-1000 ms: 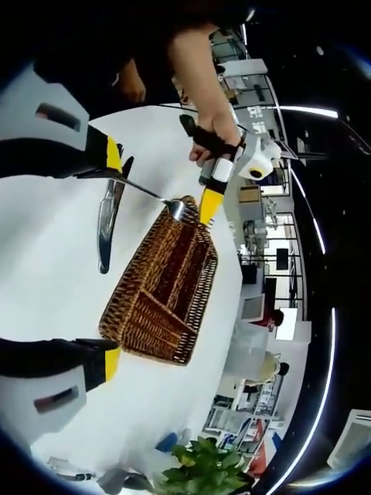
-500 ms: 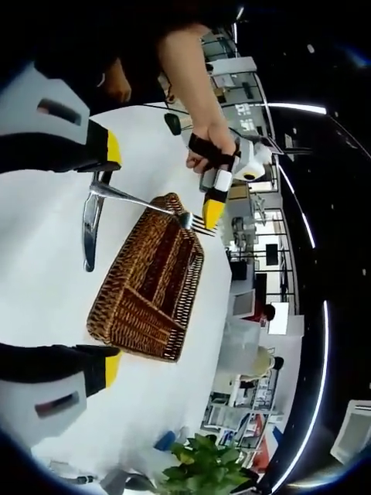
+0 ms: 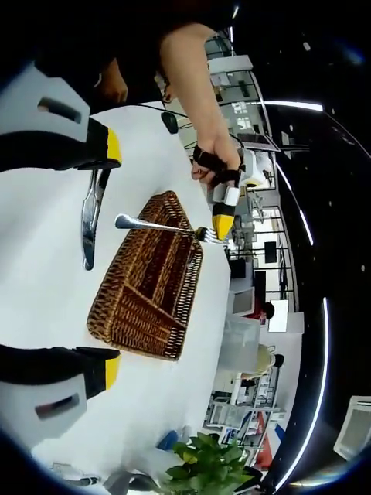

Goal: Arrange the knives, forks, and spoons in their matching storage slots by inserting each utensil handle-first until every utensil is classified and aligned in the correct compartment

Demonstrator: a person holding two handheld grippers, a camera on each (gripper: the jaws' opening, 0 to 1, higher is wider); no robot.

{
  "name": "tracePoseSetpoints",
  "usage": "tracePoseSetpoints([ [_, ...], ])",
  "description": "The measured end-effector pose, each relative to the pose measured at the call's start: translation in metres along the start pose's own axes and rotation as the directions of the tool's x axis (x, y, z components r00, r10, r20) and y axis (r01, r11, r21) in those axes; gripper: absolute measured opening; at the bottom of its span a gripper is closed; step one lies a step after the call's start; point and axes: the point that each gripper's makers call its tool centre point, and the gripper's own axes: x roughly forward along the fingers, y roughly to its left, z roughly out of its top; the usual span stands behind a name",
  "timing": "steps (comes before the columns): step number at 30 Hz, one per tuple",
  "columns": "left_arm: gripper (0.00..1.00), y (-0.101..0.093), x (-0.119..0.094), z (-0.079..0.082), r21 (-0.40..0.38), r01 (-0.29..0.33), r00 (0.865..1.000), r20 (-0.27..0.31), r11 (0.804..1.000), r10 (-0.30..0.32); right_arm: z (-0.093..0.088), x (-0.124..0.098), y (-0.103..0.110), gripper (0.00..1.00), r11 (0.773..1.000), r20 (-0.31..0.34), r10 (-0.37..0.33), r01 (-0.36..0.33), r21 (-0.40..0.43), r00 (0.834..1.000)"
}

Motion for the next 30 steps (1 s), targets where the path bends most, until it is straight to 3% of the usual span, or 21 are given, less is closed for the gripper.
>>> tracePoseSetpoints([
  [5, 0.00, 0.011, 0.006, 0.009, -0.030, -0.043, 0.998, 0.050, 0.999, 0.044, -0.003, 0.000, -0.001, 0.97, 1.000, -0.004, -0.003, 0.003, 0.004, 1.000],
  [14, 0.00, 0.035, 0.012, 0.029, -0.110, -0.112, 0.980, 0.152, 0.988, 0.128, -0.007, 0.001, -0.002, 0.97, 1.000, -0.015, -0.005, 0.006, 0.012, 1.000],
  [20, 0.00, 0.056, 0.014, 0.041, -0.172, -0.170, 0.951, 0.231, 0.970, 0.207, -0.011, 0.001, -0.001, 0.97, 1.000, -0.022, -0.003, 0.004, 0.016, 1.000],
  [25, 0.00, 0.069, 0.016, 0.041, -0.216, -0.199, 0.929, 0.268, 0.956, 0.254, -0.011, 0.000, -0.002, 0.96, 1.000, -0.024, -0.001, 0.001, 0.018, 1.000],
  [28, 0.00, 0.080, 0.014, 0.041, -0.220, -0.243, 0.905, 0.298, 0.945, 0.302, -0.013, 0.000, -0.001, 0.96, 1.000, -0.028, 0.002, -0.002, 0.018, 1.000],
  [30, 0.00, 0.084, 0.014, 0.040, -0.236, -0.246, 0.900, 0.304, 0.940, 0.312, -0.015, 0.001, -0.001, 0.96, 1.000, -0.034, 0.004, -0.003, 0.020, 0.999],
])
